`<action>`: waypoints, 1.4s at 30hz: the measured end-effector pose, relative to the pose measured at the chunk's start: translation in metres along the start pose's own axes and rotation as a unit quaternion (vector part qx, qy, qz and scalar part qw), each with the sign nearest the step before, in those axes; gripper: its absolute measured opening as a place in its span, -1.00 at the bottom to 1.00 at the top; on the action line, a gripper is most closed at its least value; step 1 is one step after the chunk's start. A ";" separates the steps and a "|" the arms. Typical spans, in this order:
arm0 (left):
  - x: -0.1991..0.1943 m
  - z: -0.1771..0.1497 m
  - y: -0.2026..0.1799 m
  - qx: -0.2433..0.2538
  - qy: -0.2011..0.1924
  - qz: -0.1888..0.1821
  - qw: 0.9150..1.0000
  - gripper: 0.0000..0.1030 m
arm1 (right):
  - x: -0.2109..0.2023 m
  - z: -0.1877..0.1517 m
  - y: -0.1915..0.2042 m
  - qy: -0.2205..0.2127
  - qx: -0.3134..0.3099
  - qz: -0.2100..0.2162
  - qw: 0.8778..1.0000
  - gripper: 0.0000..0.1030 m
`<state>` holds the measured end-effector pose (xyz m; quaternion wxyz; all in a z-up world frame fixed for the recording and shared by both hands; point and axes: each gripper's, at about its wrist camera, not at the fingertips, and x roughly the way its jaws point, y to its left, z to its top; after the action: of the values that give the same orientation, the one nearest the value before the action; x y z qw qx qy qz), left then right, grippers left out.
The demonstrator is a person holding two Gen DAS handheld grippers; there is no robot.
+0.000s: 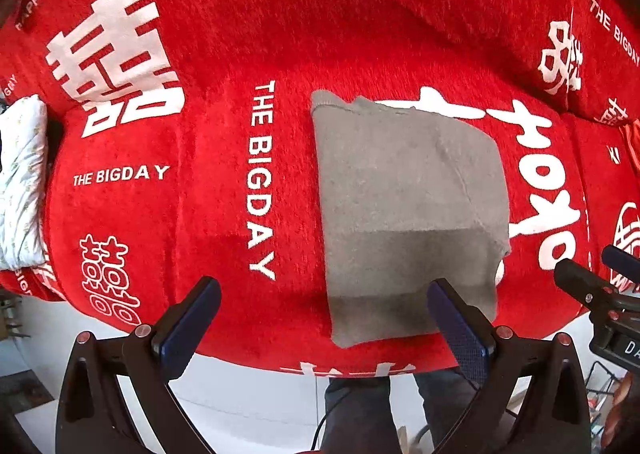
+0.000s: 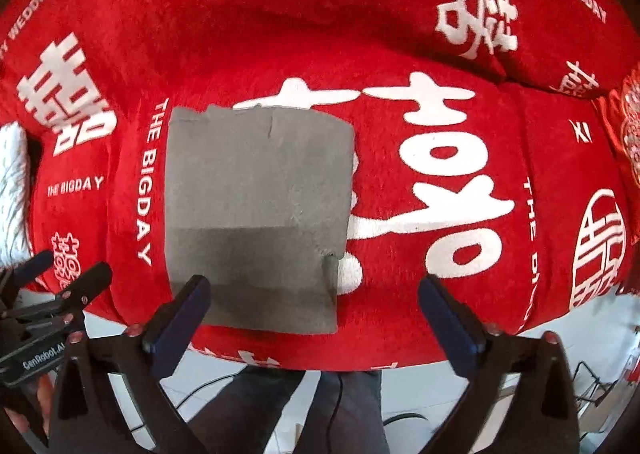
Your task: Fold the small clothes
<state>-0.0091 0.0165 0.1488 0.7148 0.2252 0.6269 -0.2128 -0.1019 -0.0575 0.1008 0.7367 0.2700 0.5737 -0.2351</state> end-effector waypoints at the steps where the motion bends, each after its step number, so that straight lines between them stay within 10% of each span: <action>1: -0.001 0.000 -0.001 0.000 -0.001 0.002 1.000 1.00 | -0.001 0.000 -0.001 -0.002 0.002 -0.001 1.000 1.00; 42: -0.007 -0.002 0.002 -0.014 -0.004 0.009 1.000 1.00 | -0.007 -0.003 0.005 0.001 -0.014 -0.024 1.000 1.00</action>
<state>-0.0107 0.0198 0.1560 0.7222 0.2201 0.6251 -0.1980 -0.1025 -0.0515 0.1081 0.7339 0.2457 0.5842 -0.2445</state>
